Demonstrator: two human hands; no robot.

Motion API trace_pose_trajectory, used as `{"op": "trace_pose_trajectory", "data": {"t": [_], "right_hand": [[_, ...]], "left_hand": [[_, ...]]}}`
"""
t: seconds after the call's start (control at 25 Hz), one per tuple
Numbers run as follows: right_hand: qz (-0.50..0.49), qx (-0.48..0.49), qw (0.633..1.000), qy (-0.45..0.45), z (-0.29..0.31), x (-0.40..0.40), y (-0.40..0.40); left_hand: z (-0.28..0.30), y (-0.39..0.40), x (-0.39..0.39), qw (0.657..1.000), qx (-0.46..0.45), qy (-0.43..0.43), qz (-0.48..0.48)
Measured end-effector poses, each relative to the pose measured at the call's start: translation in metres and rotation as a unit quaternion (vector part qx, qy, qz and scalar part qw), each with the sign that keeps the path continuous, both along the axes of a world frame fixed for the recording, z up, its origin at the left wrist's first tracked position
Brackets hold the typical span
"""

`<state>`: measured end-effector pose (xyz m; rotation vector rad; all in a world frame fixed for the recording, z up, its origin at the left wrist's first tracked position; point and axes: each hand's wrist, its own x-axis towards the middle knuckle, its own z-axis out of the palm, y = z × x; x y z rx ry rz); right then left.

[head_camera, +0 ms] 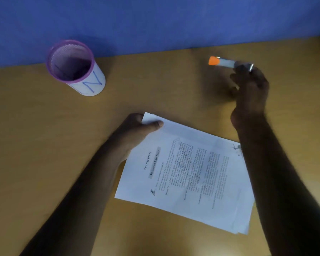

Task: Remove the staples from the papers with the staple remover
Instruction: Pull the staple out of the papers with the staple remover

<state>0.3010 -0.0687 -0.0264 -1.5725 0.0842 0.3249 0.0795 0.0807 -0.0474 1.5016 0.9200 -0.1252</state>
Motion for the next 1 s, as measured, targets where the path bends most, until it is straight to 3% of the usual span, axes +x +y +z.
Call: {"op": "trace_pose_trajectory", "data": {"t": [0.16,0.24,0.28,0.32,0.4,0.48,0.6,1.0], "right_hand": [[0.034,0.258,0.944,0.204,0.03,-0.072,-0.038],[0.039,0.249,0.929,0.271,0.031,-0.116,-0.041],[0.046,0.198,0.937,0.284,0.029,-0.136,-0.039],[0.073,0.124,0.954,0.264,0.025,-0.154,-0.037],[0.17,-0.073,0.977,0.107,0.013,-0.18,-0.034],[0.222,-0.256,0.935,-0.105,0.002,-0.189,-0.031],[0.2,-0.308,0.886,-0.283,-0.009,-0.178,-0.025],[0.208,-0.312,0.884,-0.281,-0.022,-0.162,-0.024]], "left_hand": [[0.004,-0.001,0.0,1.0,-0.023,0.004,0.011],[0.006,-0.002,-0.001,0.999,-0.04,0.004,0.013],[0.007,-0.002,-0.002,0.999,-0.047,0.003,0.014],[0.008,-0.002,-0.003,0.999,-0.05,0.004,0.015],[0.008,-0.003,-0.004,0.999,-0.037,0.007,0.014],[0.008,-0.004,-0.004,0.999,-0.033,0.002,0.023],[0.009,-0.006,-0.004,0.999,-0.034,-0.004,0.035],[0.005,-0.008,-0.001,0.998,-0.01,0.0,0.059]]}}
